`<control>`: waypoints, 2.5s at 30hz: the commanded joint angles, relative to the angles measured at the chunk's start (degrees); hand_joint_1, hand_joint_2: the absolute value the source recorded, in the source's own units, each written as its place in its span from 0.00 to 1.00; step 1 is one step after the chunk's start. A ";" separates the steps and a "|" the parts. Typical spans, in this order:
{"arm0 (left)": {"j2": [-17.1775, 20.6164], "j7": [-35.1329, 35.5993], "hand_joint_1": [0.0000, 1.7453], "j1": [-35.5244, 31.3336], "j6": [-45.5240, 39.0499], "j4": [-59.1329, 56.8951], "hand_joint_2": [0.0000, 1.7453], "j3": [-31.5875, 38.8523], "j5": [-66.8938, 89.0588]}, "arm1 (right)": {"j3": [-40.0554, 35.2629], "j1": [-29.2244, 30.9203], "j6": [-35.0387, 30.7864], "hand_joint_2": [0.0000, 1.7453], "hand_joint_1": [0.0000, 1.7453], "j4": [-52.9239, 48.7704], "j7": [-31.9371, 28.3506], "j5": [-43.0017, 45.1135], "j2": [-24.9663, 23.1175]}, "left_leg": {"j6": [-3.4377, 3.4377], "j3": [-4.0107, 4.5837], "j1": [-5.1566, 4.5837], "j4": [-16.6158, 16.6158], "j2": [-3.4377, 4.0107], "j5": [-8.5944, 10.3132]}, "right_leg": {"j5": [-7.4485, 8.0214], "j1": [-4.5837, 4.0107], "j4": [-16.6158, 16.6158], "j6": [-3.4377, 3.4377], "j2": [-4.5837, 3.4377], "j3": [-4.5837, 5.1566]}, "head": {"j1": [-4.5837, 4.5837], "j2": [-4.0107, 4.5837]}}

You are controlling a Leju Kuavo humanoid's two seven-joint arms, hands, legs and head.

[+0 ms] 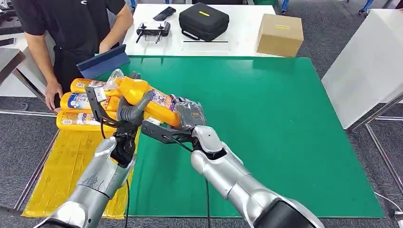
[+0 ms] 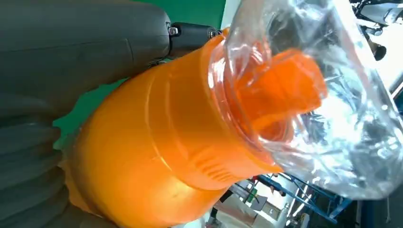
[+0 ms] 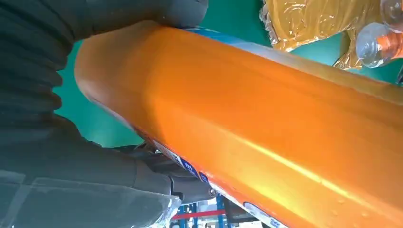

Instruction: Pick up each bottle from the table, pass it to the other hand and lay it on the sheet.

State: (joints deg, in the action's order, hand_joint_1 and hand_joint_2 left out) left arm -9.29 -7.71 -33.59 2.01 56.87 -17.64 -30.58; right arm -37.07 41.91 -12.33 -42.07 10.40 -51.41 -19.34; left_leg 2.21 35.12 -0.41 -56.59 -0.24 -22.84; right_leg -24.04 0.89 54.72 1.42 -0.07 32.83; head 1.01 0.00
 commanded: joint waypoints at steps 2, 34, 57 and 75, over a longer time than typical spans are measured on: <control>1.00 0.36 0.08 -5.48 0.64 -5.82 1.00 -2.09 0.17 | -5.64 0.25 1.01 1.00 1.00 -0.35 -1.06 -0.41 0.51 | -0.18 -0.23 0.03 -0.04 -0.08 -0.11 | -0.14 -0.03 0.03 -0.11 0.10 -0.26 | 0.00 0.00; 0.55 0.05 1.00 -4.73 1.08 -4.66 1.00 -1.20 -0.87 | -5.30 0.60 1.85 1.00 1.00 -1.70 0.25 0.26 1.41 | -0.12 -0.10 0.03 -0.03 -0.05 -0.06 | -0.07 -0.03 0.01 -0.08 0.06 -0.14 | 0.00 0.00; 1.16 0.09 1.00 -3.34 1.35 -2.30 1.00 0.77 -0.52 | -2.17 1.73 0.50 0.00 0.00 0.51 1.27 1.03 2.17 | -0.17 -0.23 0.02 -0.04 -0.04 -0.11 | -0.11 -0.02 0.01 -0.10 0.05 -0.27 | 0.00 0.00; 2.06 -0.14 1.00 -2.37 1.16 -0.79 1.00 1.88 -0.47 | 0.36 2.97 -2.40 0.00 0.00 3.61 -0.94 1.62 1.36 | -0.11 -0.11 0.01 -0.01 0.00 -0.05 | -0.05 -0.01 0.01 -0.06 0.01 -0.13 | 0.00 0.00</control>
State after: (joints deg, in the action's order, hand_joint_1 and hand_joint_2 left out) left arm -8.92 -7.91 -34.11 3.41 56.70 -16.22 -31.15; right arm -37.48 41.73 -14.56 -42.40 9.64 -50.12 -18.25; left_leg 2.21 35.13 -0.41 -56.59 -0.26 -22.84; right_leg -24.04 0.88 54.73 1.43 -0.07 32.82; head 1.01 0.00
